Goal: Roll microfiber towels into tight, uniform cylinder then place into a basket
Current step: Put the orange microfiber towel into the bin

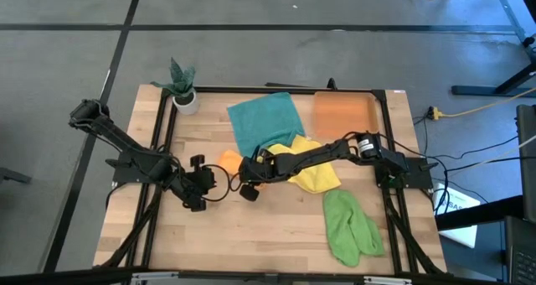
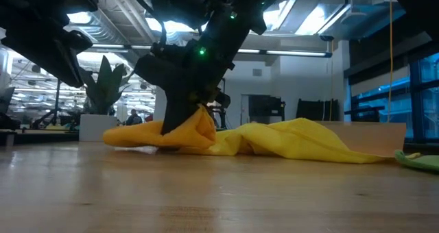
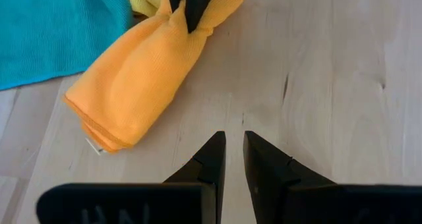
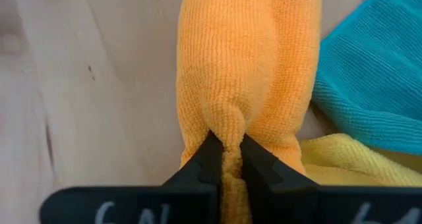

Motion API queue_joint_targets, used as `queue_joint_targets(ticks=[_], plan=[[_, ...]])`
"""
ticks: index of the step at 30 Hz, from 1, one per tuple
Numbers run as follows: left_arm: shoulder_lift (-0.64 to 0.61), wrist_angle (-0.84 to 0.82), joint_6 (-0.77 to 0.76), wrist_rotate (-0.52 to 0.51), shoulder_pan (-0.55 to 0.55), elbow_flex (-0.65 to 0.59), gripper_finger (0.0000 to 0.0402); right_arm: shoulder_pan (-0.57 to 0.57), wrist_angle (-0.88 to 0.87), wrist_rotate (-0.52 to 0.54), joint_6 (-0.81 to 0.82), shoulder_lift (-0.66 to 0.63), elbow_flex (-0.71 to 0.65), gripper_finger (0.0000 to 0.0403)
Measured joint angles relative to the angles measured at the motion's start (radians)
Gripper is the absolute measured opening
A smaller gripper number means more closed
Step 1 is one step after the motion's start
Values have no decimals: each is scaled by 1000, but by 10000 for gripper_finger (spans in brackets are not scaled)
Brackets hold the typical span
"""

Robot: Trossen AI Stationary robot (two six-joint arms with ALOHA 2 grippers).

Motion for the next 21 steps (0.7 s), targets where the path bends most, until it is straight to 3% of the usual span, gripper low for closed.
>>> queue_joint_targets(ticks=[21], plan=[[0,0,-2,1,0,0,47,21,-17,107,48,-32,2,29]])
